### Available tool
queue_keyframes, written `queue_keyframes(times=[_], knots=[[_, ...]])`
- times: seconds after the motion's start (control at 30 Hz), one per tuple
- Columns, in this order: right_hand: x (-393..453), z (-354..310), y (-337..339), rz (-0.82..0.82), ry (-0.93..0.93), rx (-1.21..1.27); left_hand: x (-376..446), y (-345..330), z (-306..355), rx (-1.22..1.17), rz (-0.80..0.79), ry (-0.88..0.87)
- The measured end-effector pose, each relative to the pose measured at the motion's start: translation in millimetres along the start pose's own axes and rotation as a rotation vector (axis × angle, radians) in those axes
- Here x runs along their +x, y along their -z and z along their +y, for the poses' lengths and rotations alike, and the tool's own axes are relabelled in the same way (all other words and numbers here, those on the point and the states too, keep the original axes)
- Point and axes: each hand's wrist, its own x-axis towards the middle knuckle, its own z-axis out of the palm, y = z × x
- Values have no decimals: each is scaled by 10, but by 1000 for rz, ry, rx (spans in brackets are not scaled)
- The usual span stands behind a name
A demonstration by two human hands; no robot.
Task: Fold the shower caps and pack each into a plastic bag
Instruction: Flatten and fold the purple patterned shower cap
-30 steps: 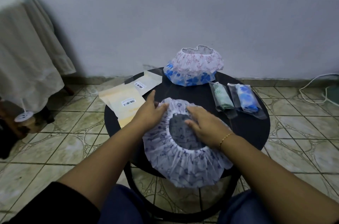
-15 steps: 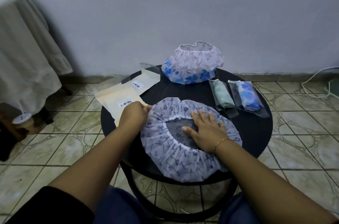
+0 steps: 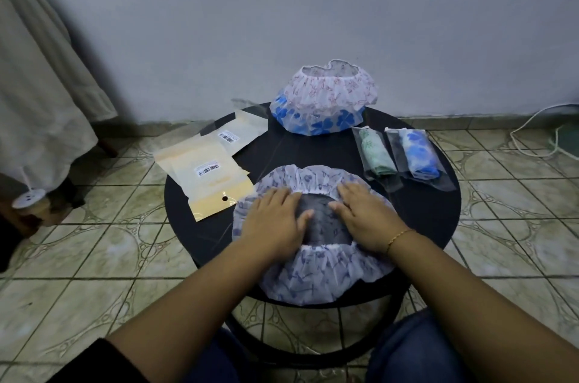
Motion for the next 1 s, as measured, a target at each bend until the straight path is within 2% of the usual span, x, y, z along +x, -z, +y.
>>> queue_keyframes(times=[0.07, 0.2, 0.27, 0.37, 0.43, 0.5, 0.6, 0.7, 0.87, 1.0], knots=[[-21, 41, -52, -61, -20, -80, -16, -94, -40, 37, -130, 4], [-57, 86, -33, -56, 8, -71, 24, -114, -137, 54, -196, -34], [-92, 94, 19, 81, 64, 131, 27, -84, -149, 37, -203, -56], [-222, 104, 129, 432, 112, 416, -31, -26, -102, 9, -112, -80], [-310, 174, 155, 583, 74, 431, -121, 17, -23, -10, -5, -63], [-384, 288, 139, 634, -49, 389, -237, 56, 67, -53, 20, -34], [-475, 465, 92, 606, -335, 304, -385, 39, 169, -87, -100, 1], [-591, 458, 91, 493, -545, 228, -416, -42, 183, -56, -190, 43], [-726, 250, 40, 267, -530, -45, -382, -114, 191, 4, -205, 81], [-715, 190, -9, 217, -525, 100, -376, -156, 171, 13, -193, 63]])
